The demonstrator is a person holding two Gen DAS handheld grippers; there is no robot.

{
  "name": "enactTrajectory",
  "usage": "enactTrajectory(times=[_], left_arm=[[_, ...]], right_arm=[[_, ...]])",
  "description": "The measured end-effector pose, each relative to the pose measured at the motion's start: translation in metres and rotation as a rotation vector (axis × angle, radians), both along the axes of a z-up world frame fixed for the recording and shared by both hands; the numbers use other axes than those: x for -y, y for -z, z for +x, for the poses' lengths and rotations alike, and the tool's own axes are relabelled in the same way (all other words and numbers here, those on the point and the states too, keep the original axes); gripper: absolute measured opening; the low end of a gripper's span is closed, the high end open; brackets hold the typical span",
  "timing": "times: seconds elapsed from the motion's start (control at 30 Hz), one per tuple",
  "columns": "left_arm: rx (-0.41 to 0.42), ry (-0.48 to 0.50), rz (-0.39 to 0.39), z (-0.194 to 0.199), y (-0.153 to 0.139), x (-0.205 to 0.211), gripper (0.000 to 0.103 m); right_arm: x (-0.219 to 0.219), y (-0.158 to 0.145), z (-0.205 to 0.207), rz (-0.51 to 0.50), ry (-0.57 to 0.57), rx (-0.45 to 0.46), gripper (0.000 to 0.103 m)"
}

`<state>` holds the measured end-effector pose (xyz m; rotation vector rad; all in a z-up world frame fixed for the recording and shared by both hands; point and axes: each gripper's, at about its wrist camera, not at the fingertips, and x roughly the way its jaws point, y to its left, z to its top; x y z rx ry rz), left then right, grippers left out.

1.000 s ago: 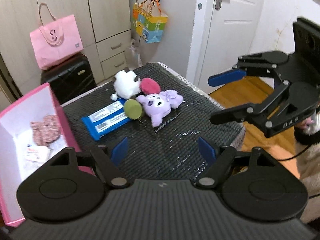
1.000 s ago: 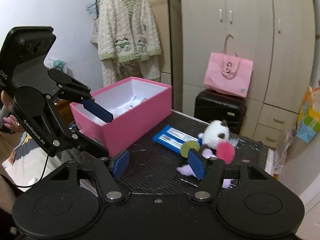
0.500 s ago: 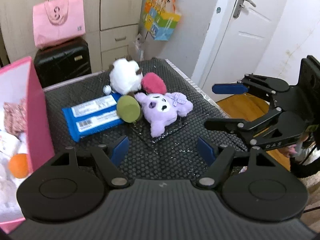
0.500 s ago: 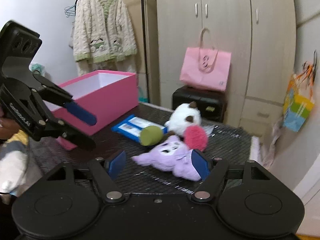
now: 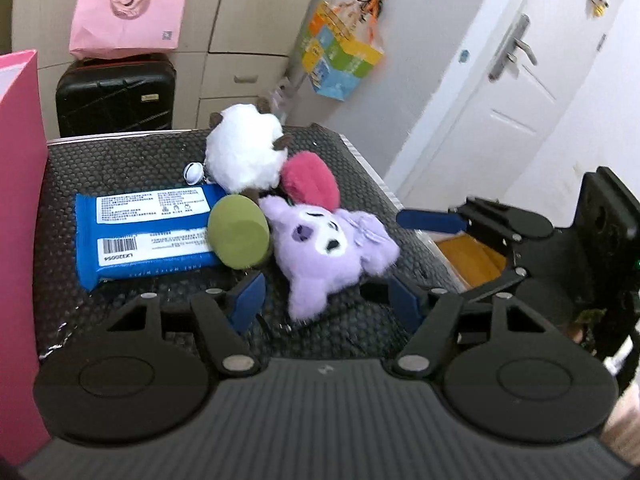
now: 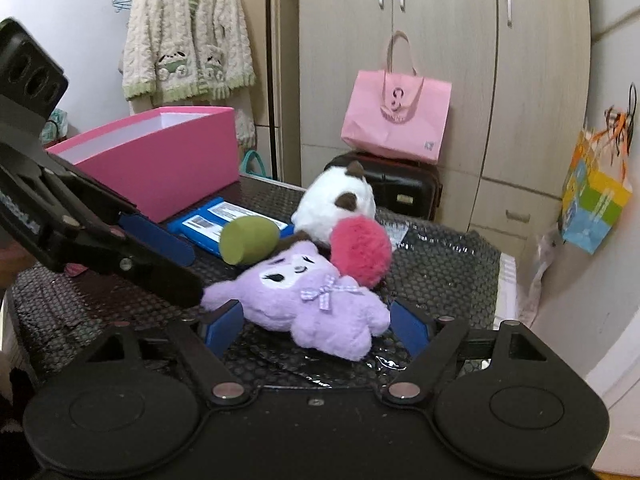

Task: Organize soft objects
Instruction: 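Close both grippers on the purple plush toy from either side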

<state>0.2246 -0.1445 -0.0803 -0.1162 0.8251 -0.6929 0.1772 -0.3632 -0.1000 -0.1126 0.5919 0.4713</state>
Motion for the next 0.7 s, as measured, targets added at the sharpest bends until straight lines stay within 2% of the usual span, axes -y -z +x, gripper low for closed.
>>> enactTrajectory(times=[0.13,0.2,0.3,0.43,0.7], left_arm=[[-0.013,-0.040,-0.028,0.010,0.015,0.006,0.064],[-0.001,-0.094,-0.026,0.011,0.020,0.007,0.064],[0.002,-0.103,-0.054,0.013,0.025,0.008,0.064],[-0.049,-0.100,-0.114,0.019,0.033,0.012,0.063],[-0.049,-0.125,-0.124,0.017,0.043,0.021,0.061]], right_arm=[[0.004,0.012,0.014,0.026,0.007,-0.049,0.085],[0.007,0.017,0.020,0.061,0.001,-0.074,0.085],[0.012,0.022,0.024,0.111,-0.013,-0.096,0.085],[0.010,0.024,0.024,0.093,-0.047,-0.083,0.085],[0.006,0.026,0.025,0.090,-0.043,-0.099,0.085]])
